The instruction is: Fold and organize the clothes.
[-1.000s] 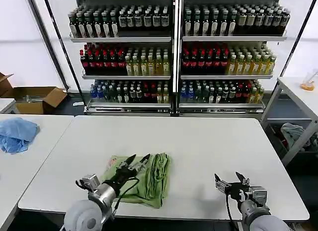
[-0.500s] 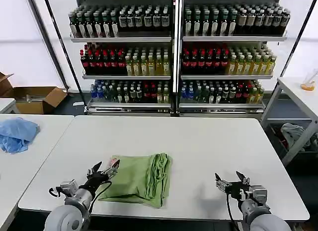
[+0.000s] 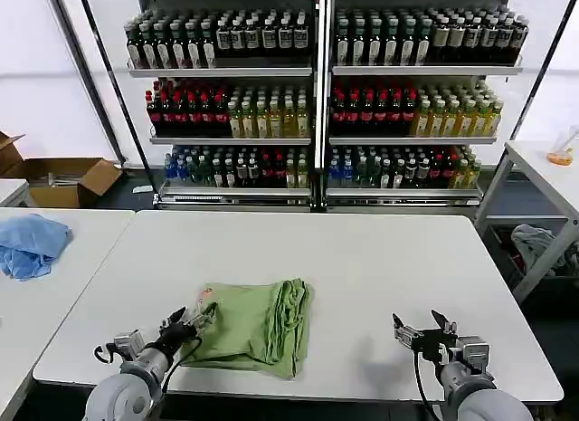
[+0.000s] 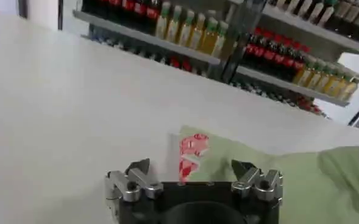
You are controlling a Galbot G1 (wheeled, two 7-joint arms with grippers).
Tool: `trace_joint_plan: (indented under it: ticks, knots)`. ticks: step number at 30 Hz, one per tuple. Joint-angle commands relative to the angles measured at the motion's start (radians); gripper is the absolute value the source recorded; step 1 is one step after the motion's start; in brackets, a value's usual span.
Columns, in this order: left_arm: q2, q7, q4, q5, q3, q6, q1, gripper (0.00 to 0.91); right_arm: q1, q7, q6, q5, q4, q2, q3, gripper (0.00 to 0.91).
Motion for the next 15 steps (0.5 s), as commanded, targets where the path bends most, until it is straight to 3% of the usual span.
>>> trace_joint_plan:
  ticks: [1,2,3,4,5,6,7,15]
  knots:
    - [-0.011,0.085,0.012,-0.214,-0.003,0.061,-0.004,0.907,0.001,0.001,-0.001,0.000,0.003,0.002,0.001,0.907]
    - [-0.013,0.091,0.014,-0.215,-0.002,0.059,-0.006,0.907,0.000,0.002,-0.001,0.000,0.004,0.003,0.001,0.907]
    - [-0.015,0.092,0.016,-0.217,-0.001,0.059,-0.010,0.725,0.000,0.002,-0.001,0.000,0.004,0.003,0.001,0.907]
    - [-0.017,0.093,0.020,-0.226,-0.001,0.059,-0.013,0.524,-0.001,0.002,-0.001,0.000,0.005,0.003,0.001,0.907]
    - [-0.019,0.093,0.021,-0.232,0.000,0.058,-0.015,0.111,-0.001,0.002,-0.002,0.000,0.005,0.003,0.001,0.907]
    - [-0.022,0.094,0.023,-0.237,0.000,0.051,-0.016,0.111,-0.002,0.002,-0.002,0.000,0.006,0.004,0.002,0.907]
    - [-0.024,0.094,0.025,-0.249,-0.001,0.045,-0.017,0.030,-0.002,0.003,-0.002,0.000,0.006,0.004,0.002,0.907]
    - [-0.051,0.081,0.047,-0.355,-0.039,0.033,-0.017,0.030,-0.006,0.005,-0.002,-0.001,0.008,0.010,0.002,0.907]
